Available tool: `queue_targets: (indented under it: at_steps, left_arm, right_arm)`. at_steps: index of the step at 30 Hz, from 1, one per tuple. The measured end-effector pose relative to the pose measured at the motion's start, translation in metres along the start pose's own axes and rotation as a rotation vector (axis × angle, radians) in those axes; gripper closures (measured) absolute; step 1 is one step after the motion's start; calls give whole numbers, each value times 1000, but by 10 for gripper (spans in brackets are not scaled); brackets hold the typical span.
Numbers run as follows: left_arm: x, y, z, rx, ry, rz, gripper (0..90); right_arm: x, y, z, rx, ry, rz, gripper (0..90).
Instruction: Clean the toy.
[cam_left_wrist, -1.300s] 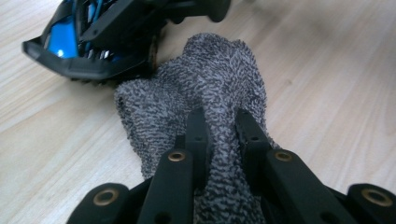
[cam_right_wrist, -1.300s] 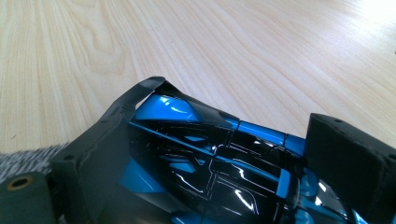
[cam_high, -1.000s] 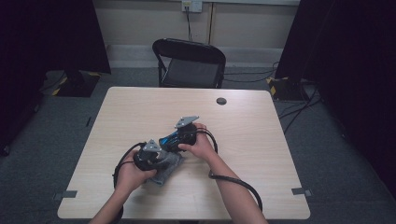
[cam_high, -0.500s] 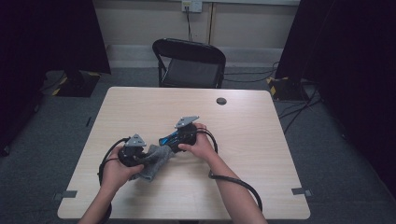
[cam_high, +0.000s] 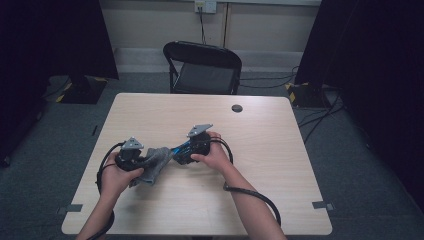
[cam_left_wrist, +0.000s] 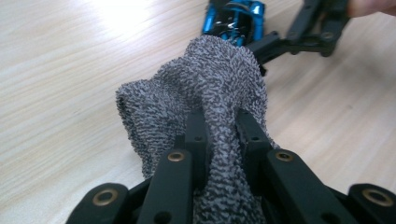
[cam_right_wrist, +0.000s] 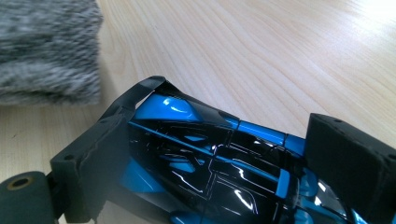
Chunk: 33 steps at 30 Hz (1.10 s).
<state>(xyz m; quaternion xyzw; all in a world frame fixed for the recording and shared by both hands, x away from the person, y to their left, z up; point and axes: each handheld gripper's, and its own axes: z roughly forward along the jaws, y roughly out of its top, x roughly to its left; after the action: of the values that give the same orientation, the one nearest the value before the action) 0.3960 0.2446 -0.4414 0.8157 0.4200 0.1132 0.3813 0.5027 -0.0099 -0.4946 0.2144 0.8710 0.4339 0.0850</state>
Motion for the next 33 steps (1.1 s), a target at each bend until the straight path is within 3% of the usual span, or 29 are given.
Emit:
queue_targets:
  at_steps: [10,17,24,33]
  left_arm:
    - [20,1,8,-19,59,-65,778]
    - [24,5,28,15,112,-75,776]
    - [11,5,49,72,87,-51,776]
    - [-2,1,50,99,41,-8,776]
  right_arm:
    - [0,0,0,3,2,0,70]
    - [0,0,0,2,2,1,70]
    - [0,0,0,0,1,0,70]
    - [0,-1,0,-4,1,0,70]
